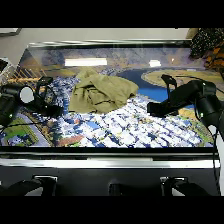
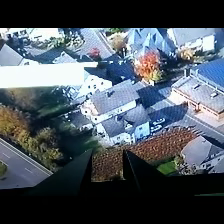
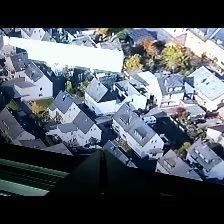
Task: Fold the clothes and pants, and hang the long-sleeved shirts on hangers.
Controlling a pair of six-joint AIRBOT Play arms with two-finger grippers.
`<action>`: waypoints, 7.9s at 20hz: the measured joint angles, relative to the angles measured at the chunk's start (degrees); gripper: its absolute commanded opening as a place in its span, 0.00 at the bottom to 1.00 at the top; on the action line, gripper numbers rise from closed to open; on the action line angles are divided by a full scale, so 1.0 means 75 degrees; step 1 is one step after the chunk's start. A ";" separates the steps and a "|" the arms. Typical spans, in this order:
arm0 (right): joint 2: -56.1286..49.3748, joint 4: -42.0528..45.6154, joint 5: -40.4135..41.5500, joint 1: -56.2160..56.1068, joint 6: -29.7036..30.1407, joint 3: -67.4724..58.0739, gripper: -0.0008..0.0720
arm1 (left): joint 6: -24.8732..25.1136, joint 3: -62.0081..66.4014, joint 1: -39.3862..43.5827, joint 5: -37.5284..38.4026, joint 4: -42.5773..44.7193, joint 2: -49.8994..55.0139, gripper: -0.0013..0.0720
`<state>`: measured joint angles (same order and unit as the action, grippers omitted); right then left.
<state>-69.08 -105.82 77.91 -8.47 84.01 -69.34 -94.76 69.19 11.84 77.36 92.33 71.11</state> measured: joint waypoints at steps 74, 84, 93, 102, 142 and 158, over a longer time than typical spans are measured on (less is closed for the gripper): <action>-0.2911 -0.2739 -0.5173 -0.0224 -0.0650 -0.2092 0.07 | 0.3005 0.0440 -0.2699 -0.2664 -0.5269 0.1734 0.06; 0.2815 -0.0912 -0.5129 -0.0224 0.0128 -0.2119 0.07 | 0.1926 0.2570 -0.3075 -0.2672 -0.4170 -0.2640 0.06; 0.4634 0.2031 -0.4744 -0.0224 -0.2498 -0.2119 0.07 | 0.0221 0.2509 -0.3092 -0.1708 -0.2063 -0.4304 0.06; -0.0466 0.1271 -0.5106 -0.0224 -0.3899 -0.2177 0.14 | 0.0032 0.0119 -0.2836 -0.1364 -0.3095 -0.2002 0.06; -0.0023 -0.3453 -0.6260 -0.2439 -0.2789 0.4986 0.07 | 0.0463 -0.0664 -0.2194 -0.1970 -0.3314 0.2002 0.06; 0.2614 0.0044 -0.4911 -0.2465 -0.2358 -0.0685 0.07 | 0.0338 0.2707 -0.2194 -0.1515 -0.3235 -0.0860 0.06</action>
<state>-49.47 -105.49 41.08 -26.96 66.32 -74.48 -92.23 89.49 -4.62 66.00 68.07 64.66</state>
